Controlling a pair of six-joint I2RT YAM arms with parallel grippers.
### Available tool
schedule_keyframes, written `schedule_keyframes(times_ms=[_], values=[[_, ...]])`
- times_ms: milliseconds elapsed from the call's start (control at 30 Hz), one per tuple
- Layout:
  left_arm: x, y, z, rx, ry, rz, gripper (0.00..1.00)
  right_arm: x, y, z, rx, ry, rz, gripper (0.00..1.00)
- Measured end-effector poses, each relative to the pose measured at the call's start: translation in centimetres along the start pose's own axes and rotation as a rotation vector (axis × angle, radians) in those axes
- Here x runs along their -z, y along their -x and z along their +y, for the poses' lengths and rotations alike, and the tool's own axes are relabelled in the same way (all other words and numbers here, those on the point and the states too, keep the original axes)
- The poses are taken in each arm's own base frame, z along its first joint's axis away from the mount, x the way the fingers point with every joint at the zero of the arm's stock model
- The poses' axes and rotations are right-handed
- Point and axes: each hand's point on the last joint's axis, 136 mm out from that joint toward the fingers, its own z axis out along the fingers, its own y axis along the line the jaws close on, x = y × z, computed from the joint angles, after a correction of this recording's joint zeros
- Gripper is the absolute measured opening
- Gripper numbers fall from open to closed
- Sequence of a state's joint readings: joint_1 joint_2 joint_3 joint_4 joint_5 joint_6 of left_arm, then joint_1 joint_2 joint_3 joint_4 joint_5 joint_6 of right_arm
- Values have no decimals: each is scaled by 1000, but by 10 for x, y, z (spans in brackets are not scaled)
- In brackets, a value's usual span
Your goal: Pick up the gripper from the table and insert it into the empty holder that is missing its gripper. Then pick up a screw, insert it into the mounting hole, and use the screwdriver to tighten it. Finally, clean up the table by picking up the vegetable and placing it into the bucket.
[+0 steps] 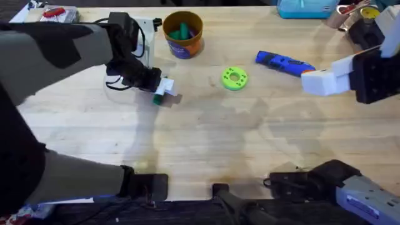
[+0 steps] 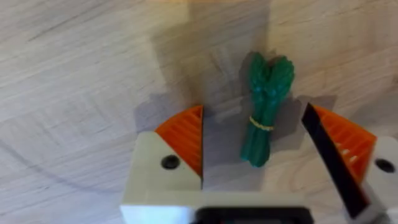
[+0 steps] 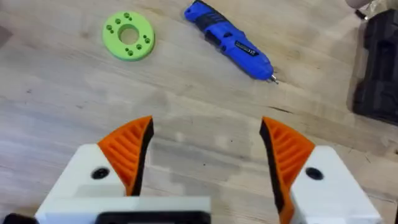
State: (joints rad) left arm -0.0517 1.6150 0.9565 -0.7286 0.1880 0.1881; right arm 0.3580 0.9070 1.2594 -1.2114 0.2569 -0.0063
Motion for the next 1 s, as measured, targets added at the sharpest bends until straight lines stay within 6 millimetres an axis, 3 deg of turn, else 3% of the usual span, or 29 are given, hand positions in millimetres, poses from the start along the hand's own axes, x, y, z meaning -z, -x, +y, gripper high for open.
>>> schedule_keyframes(times_ms=[67, 167, 267, 300, 600, 733, 833, 1000], values=[[0, 0, 1, 2, 7, 1, 821, 0, 0, 0, 0, 0, 0, 997], [-1, 0, 2, 1, 8, 6, 479, 0, 0, 0, 0, 0, 0, 997], [-2, 0, 3, -2, 9, 6, 76, 0, 0, 0, 0, 0, 0, 997], [-2, 0, 3, -4, 9, 5, 26, 0, 0, 0, 0, 0, 0, 997], [-3, 0, -4, 5, -32, 6, 15, 0, 0, 0, 0, 0, 0, 997], [6, 8, -6, 35, -40, -4, 14, 0, 0, 0, 0, 0, 0, 997], [32, 28, -5, 46, -19, -58, 14, 0, 0, 0, 0, 0, 0, 997], [110, 81, -3, 21, 56, -267, 14, 0, 0, 0, 0, 0, 0, 997]])
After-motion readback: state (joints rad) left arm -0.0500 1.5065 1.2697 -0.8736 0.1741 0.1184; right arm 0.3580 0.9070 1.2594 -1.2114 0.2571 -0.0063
